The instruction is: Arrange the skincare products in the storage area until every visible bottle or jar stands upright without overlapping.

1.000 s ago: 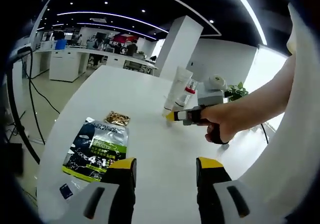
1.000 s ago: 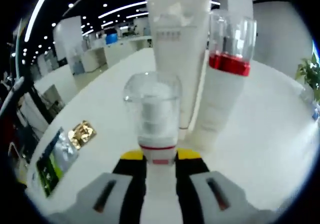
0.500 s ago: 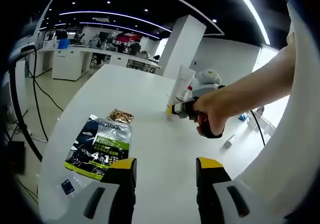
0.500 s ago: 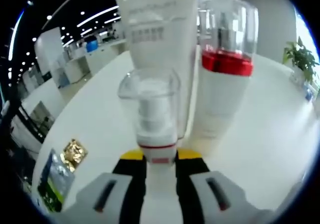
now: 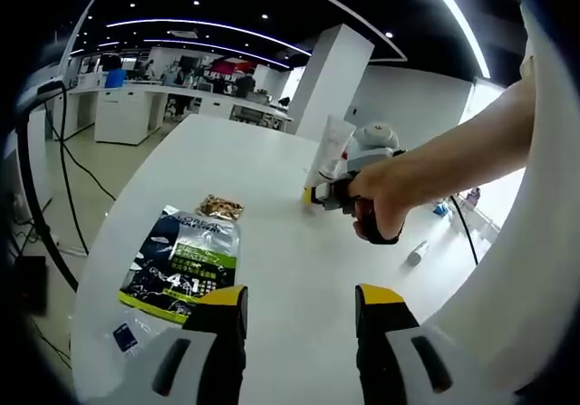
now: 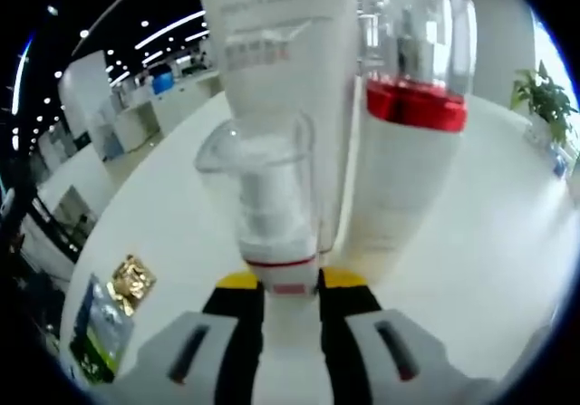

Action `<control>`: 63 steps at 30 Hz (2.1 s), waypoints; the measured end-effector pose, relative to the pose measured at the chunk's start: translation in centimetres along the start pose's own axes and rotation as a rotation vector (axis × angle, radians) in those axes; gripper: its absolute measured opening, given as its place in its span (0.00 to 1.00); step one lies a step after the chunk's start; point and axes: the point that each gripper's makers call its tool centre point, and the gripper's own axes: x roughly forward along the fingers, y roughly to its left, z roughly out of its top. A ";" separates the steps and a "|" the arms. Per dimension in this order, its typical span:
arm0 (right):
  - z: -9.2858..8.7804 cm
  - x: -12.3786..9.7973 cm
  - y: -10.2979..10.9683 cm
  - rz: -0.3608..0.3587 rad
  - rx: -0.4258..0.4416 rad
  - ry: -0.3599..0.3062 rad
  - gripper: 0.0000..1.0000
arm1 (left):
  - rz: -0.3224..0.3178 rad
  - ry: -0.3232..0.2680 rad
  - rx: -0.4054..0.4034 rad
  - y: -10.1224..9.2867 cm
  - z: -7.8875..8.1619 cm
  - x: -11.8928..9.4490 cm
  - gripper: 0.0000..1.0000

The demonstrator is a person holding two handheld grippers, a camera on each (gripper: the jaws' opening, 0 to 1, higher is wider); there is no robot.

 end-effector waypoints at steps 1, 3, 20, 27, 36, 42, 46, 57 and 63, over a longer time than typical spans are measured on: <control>0.0 0.0 0.0 0.002 0.000 -0.002 0.23 | 0.001 0.000 0.000 0.0 0.0 0.0 0.49; 0.1 0.0 0.0 0.005 -0.004 -0.005 0.27 | 0.001 -0.001 0.001 0.0 0.0 0.0 0.49; -1.7 -2.1 -0.4 0.063 -0.090 0.017 0.28 | -0.005 -0.008 0.024 -0.6 0.1 -0.3 0.49; -1.6 -2.3 -1.5 0.049 -0.091 0.021 0.26 | 0.003 -0.011 0.025 -0.5 0.0 -0.6 0.49; -1.3 -2.2 -1.6 0.053 -0.092 0.017 0.26 | 0.010 -0.015 0.028 -0.5 0.0 -0.8 0.49; -1.5 -2.7 -1.8 0.067 -0.102 0.016 0.26 | 0.021 -0.026 0.025 -0.4 0.1 -1.1 0.49; -1.9 -3.7 -1.8 0.107 -0.095 0.009 0.27 | 0.021 -0.030 0.024 -0.6 0.0 -1.2 0.49; -3.9 -9.3 -1.3 0.385 0.100 0.092 0.28 | 0.011 -0.044 0.054 -1.7 0.3 -1.8 0.49; -2.0 -12.1 -7.0 0.357 0.061 0.006 0.31 | -0.003 -0.044 0.074 -2.8 -0.1 -2.3 0.49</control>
